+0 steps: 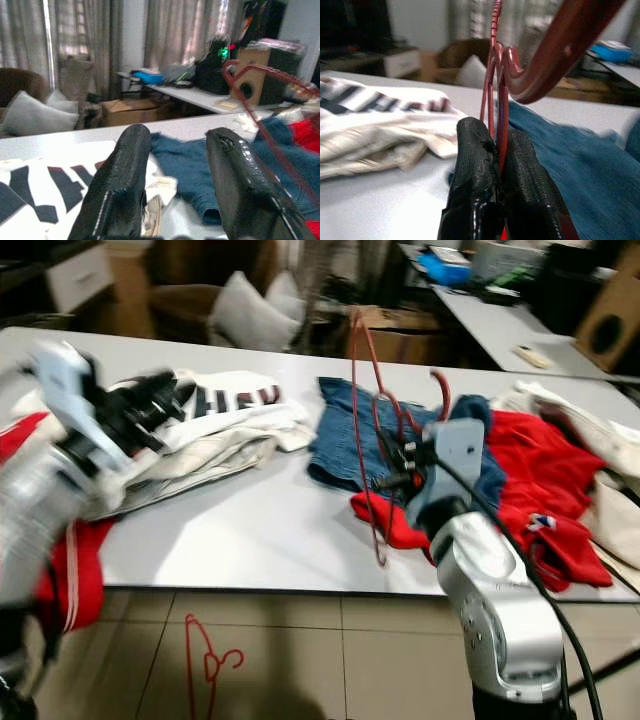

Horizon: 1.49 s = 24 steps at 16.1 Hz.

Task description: Hang hanger

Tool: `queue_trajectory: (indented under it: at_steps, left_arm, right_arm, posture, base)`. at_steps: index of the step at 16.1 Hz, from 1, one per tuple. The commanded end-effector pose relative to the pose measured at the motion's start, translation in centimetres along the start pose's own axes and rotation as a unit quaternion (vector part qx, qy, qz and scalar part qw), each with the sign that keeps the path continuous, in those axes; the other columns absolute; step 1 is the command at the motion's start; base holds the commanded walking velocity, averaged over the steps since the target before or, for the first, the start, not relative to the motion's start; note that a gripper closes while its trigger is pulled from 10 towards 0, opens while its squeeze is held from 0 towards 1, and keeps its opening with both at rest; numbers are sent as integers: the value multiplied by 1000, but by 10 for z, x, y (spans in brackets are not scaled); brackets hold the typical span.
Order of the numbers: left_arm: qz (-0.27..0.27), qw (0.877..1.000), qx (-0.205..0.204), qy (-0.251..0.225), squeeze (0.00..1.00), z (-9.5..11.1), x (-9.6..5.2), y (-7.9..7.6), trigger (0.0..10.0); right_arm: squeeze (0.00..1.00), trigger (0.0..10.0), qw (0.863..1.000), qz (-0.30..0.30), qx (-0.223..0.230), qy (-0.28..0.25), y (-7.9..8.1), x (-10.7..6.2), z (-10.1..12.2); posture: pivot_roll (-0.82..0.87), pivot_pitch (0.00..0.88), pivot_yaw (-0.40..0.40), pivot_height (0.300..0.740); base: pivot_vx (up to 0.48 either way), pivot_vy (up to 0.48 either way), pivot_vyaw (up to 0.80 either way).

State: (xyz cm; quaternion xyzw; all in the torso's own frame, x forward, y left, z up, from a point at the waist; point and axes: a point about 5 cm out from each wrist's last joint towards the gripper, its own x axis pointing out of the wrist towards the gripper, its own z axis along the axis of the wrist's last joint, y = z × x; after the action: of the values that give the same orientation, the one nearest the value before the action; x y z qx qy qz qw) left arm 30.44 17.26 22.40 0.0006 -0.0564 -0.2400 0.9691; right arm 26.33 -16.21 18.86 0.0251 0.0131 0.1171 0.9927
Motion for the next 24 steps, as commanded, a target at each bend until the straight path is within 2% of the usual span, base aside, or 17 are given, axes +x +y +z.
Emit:
queue_trajectory:
  at_steps: [1, 2, 3, 5, 7, 10, 15, 18, 21, 24]
  left_arm:
    - [10, 1000, 12, 4, 0, -5, 0, -9, 10000]
    - [27, 1000, -7, 15, 0, -16, -2, -15, 10000]
    - [34, 999, -2, 20, 0, -22, -4, -18, 10000]
    - [37, 999, -8, 20, 0, -26, -5, -28, 10000]
    - [43, 999, 9, 19, 0, -29, -7, -31, 10000]
    - [64, 997, 34, 22, 0, -31, -9, -27, 10000]
    - [76, 996, 35, 34, 0, -36, -8, -23, 10000]
    - [62, 997, 41, 32, 0, -36, -6, -25, 10000]
    - [62, 997, 39, 38, 0, -41, -6, -27, 10000]
    - [56, 996, 43, 46, 0, -46, -8, -28, 10000]
  right_arm:
    - [0, 10000, 1000, -9, -5, -6, 0, -3, 4]
    - [0, 10000, 1000, -17, 8, 0, -1, -5, 0]
    - [0, 10000, 1000, -30, 4, -2, -3, -7, 0]
    - [0, 10000, 999, -39, -2, -24, -7, -9, 5]
    - [0, 10000, 999, -34, -3, -36, -6, -9, 8]
    - [0, 10000, 999, -25, -1, -36, -3, -8, 9]
    - [0, 10000, 997, -67, 34, 2, -16, -15, -13]
    - [0, 10000, 997, -70, 25, 13, -16, -20, -19]
    - [0, 10000, 995, -79, 54, 24, -18, -28, -28]
    - [0, 10000, 994, -86, 55, 30, -21, -31, -31]
  posture:
    - [-110, 0, -26, 740]
    - [-111, 0, -21, 740]
    - [-111, 0, -21, 740]
    - [-111, 0, -23, 740]
    - [-110, 0, -29, 740]
    - [-111, 0, -33, 740]
    - [-118, 0, -26, 740]
    - [-128, 0, -15, 740]
    - [-133, 0, -12, 740]
    - [-138, 0, -9, 740]
  base:
    - [0, 0, 0]
    - [0, 0, -663]
    - [0, 0, -788]
    - [0, 0, -800]
    - [0, 0, -800]
    - [0, 0, -800]
    - [0, 0, -698]
    - [0, 125, 0]
    - [0, 477, 0]
    - [0, 160, -521]
